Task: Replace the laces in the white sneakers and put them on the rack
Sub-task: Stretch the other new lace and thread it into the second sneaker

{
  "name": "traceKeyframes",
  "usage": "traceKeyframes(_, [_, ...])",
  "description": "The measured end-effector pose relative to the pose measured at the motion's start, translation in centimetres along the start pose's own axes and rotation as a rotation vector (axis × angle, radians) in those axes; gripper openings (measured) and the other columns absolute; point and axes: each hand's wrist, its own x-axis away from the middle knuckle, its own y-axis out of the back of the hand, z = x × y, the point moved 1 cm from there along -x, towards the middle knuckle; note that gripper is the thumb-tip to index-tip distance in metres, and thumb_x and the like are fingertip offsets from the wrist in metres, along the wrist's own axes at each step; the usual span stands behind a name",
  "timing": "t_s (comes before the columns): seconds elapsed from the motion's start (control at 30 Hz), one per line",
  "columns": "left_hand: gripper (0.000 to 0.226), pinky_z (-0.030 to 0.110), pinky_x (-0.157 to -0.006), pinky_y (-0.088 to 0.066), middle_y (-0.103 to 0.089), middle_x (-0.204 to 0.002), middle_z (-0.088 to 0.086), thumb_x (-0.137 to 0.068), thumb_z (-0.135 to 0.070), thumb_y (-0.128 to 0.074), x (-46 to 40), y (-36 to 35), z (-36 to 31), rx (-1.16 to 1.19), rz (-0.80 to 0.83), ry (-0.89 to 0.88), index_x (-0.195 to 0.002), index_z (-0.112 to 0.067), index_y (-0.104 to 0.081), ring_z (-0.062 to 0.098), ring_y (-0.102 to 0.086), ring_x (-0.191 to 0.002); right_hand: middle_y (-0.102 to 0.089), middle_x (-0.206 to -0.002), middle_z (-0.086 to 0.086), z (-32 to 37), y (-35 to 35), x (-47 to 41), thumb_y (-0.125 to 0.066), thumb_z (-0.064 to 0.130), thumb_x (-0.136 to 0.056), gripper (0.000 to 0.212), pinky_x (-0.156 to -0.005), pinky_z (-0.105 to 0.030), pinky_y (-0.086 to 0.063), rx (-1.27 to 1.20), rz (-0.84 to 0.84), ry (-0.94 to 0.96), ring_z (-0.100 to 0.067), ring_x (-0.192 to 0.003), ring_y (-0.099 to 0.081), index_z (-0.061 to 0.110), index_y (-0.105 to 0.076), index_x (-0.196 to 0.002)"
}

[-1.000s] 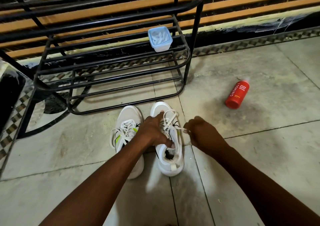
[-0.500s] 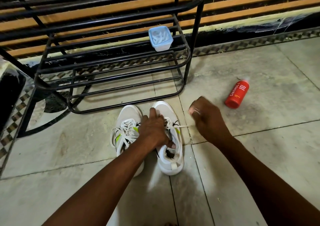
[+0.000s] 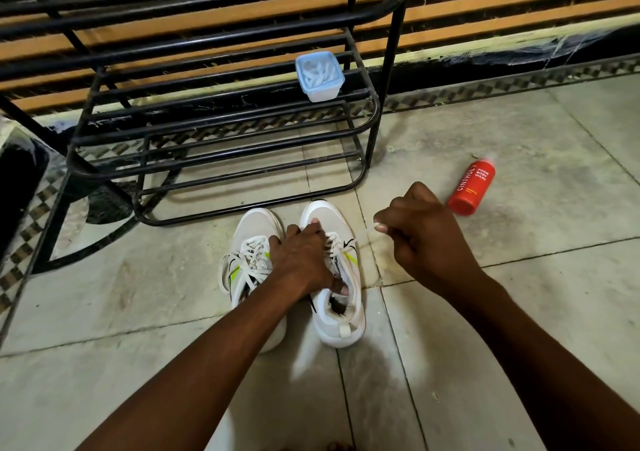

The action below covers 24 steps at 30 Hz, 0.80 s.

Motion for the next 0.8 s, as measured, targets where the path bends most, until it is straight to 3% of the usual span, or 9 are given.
traceKeyframes(0.1, [0.113,0.057,-0.113,-0.031,-0.025,-0.166,-0.013,-0.052,-0.077,-0.083,0.3,0.1,0.1,0.017,0.0,-0.009,-0.148,-0.03,-0.046,0.026,-0.03,-0.143,-0.053,-0.068,0.008,0.3,-0.4,0.4,-0.067,-0.001,-0.086,0.014,-0.062,-0.032,-0.036,-0.012,-0.029,-0.013,-0.018,-0.08,-0.042,0.014,-0.07,-0.086])
traceKeyframes(0.2, [0.118,0.06,-0.116,-0.029,-0.014,-0.171,-0.013,-0.058,-0.07,-0.086,0.6,0.2,0.2,0.098,0.037,-0.005,-0.156,-0.028,-0.036,0.027,-0.021,-0.15,-0.065,-0.074,0.006,0.0,-0.3,0.3,-0.062,0.022,-0.097,0.015,-0.068,-0.038,-0.043,-0.026,-0.086,-0.05,-0.021,-0.082,-0.05,0.015,-0.072,-0.088])
traceKeyframes(0.27, [0.124,0.059,-0.12,-0.027,-0.016,-0.17,-0.013,-0.056,-0.063,-0.091,0.5,0.1,0.9,0.263,0.062,-0.009,-0.16,-0.028,-0.032,0.024,-0.021,-0.153,-0.069,-0.082,0.01,-0.4,-0.2,0.4,-0.06,0.028,-0.099,0.018,-0.073,-0.045,-0.047,-0.05,-0.104,-0.079,-0.02,-0.085,-0.057,0.018,-0.072,-0.09])
traceKeyframes(0.3, [0.125,0.054,-0.12,-0.031,-0.024,-0.168,-0.013,-0.052,-0.059,-0.094,0.4,0.0,1.3,0.399,0.051,-0.019,-0.158,-0.028,-0.035,0.021,-0.03,-0.151,-0.069,-0.083,0.01,-0.5,-0.1,0.4,-0.061,0.028,-0.099,0.018,-0.074,-0.047,-0.048,-0.065,-0.106,-0.085,-0.019,-0.084,-0.059,0.018,-0.072,-0.09])
traceKeyframes(0.4, [0.094,0.028,-0.11,-0.046,-0.054,-0.147,-0.014,-0.059,-0.023,-0.099,0.5,0.3,1.8,0.811,-0.044,-0.084,-0.143,-0.027,-0.057,0.007,-0.056,-0.128,-0.068,-0.082,0.008,-0.5,-0.3,0.6,-0.067,0.018,-0.098,0.01,-0.073,-0.042,-0.051,-0.149,-0.124,-0.098,-0.014,-0.078,-0.064,0.014,-0.072,-0.09])
traceKeyframes(0.53, [0.068,0.038,-0.1,-0.057,-0.076,-0.117,-0.005,-0.075,0.005,-0.086,1.5,2.8,0.0,1.161,-0.01,-0.292,-0.135,-0.016,-0.062,0.01,-0.067,-0.119,-0.069,-0.083,0.008,-0.2,-0.4,0.2,-0.07,0.012,-0.096,0.005,-0.069,-0.034,-0.053,-0.233,-0.19,-0.138,-0.007,-0.074,-0.066,0.011,-0.073,-0.092])
traceKeyframes(0.6, [0.056,0.041,-0.094,-0.059,-0.078,-0.102,0.005,-0.081,0.007,-0.082,1.7,4.0,-0.9,1.268,0.011,-0.37,-0.131,-0.01,-0.064,0.02,-0.073,-0.103,-0.068,-0.081,0.009,-0.3,-0.4,-0.1,-0.07,0.015,-0.096,0.004,-0.063,-0.037,-0.054,-0.257,-0.212,-0.178,-0.009,-0.067,-0.066,0.012,-0.072,-0.094])
traceKeyframes(0.67, [0.037,0.044,-0.084,-0.057,-0.073,-0.09,0.015,-0.083,-0.001,-0.083,1.6,4.8,-1.7,1.305,-0.043,-0.389,-0.118,-0.009,-0.073,0.027,-0.067,-0.084,-0.067,-0.075,0.008,-0.7,-0.4,-0.2,-0.069,0.017,-0.097,0.004,-0.058,-0.039,-0.053,-0.314,-0.226,-0.23,-0.012,-0.06,-0.064,0.014,-0.072,-0.095])
traceKeyframes(0.8, [0.007,0.031,-0.073,-0.05,-0.072,-0.083,0.021,-0.089,-0.013,-0.079,1.3,5.3,-2.1,1.436,-0.256,-0.248,-0.093,-0.007,-0.079,0.019,-0.061,-0.074,-0.063,-0.077,0.0,-1.8,-0.7,0.6,-0.06,0.008,-0.097,0.016,-0.062,-0.034,-0.049,-0.24,-0.177,-0.144,-0.016,-0.066,-0.061,0.012,-0.075,-0.104])
